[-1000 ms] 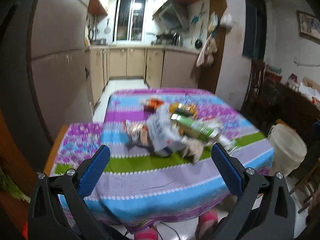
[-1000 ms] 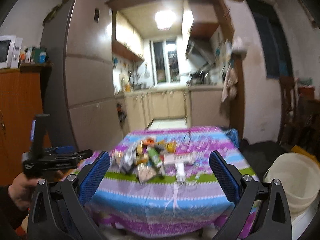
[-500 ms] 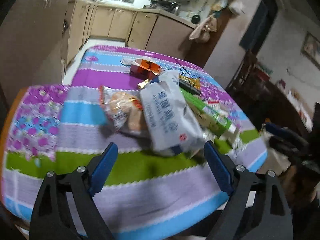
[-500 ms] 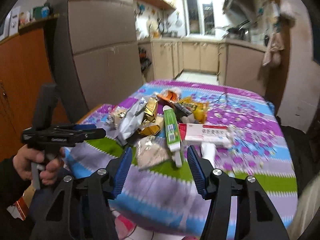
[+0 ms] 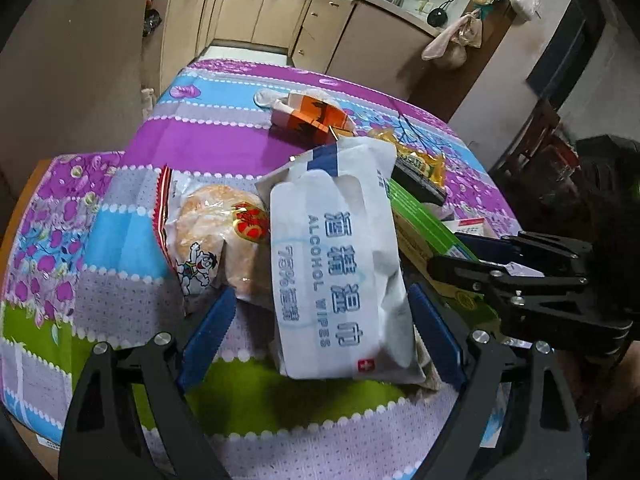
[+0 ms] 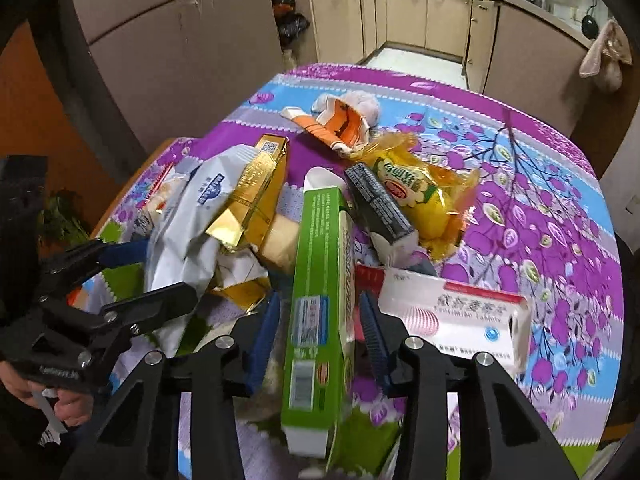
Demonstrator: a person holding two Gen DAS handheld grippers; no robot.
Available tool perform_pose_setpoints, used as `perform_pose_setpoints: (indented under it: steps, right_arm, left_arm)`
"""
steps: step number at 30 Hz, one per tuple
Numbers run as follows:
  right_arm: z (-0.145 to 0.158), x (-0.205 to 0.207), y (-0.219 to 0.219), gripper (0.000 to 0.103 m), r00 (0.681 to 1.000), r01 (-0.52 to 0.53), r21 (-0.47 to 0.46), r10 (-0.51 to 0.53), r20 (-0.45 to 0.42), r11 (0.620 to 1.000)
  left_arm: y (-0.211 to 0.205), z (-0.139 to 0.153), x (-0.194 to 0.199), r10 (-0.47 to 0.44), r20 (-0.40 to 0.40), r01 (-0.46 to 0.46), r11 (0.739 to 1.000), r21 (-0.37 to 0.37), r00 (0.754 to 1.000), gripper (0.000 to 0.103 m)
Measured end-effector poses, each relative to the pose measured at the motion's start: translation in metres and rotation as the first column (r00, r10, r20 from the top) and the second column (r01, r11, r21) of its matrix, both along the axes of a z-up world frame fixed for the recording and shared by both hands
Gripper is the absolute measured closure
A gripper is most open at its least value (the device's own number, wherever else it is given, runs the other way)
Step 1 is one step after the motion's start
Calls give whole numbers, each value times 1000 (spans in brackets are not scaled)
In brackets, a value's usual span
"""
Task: Collect trash
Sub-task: 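Grasp the white alcohol wipes pack with left tool while right grasps green toothpaste box, then carry the wipes pack and toothpaste box over the white bucket with both tools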
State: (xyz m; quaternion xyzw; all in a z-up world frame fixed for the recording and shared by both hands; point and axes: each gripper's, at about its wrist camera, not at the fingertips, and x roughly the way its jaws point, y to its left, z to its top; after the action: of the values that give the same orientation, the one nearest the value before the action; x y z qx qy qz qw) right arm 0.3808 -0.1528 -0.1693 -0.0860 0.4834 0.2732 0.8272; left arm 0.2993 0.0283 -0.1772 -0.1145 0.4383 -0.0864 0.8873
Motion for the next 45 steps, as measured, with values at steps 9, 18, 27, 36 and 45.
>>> perform_pose_setpoints:
  steps: [9, 18, 27, 36, 45]
  right_arm:
    - [-2, -4, 3, 77, 996, 66, 13, -67, 62, 998]
    - [41, -69, -21, 77, 937, 167, 148, -203, 284, 975]
    - [106, -160, -65, 77, 767, 277, 259, -376, 520, 925]
    - [147, -232, -146, 77, 598, 464, 288, -537, 595, 837]
    - [171, -282, -270, 77, 423, 653, 304, -667, 613, 693]
  left_arm:
    - [1, -9, -4, -2, -4, 2, 1000, -26, 1000, 57]
    - [2, 20, -34, 15, 118, -13, 1000, -17, 993, 59]
    - [-27, 95, -78, -22, 326, 12, 999, 33, 945, 59]
    - [-105, 138, -93, -197, 416, 196, 980, 46, 888, 59]
    - [-219, 157, -93, -391, 445, 410, 910, 57, 806, 59]
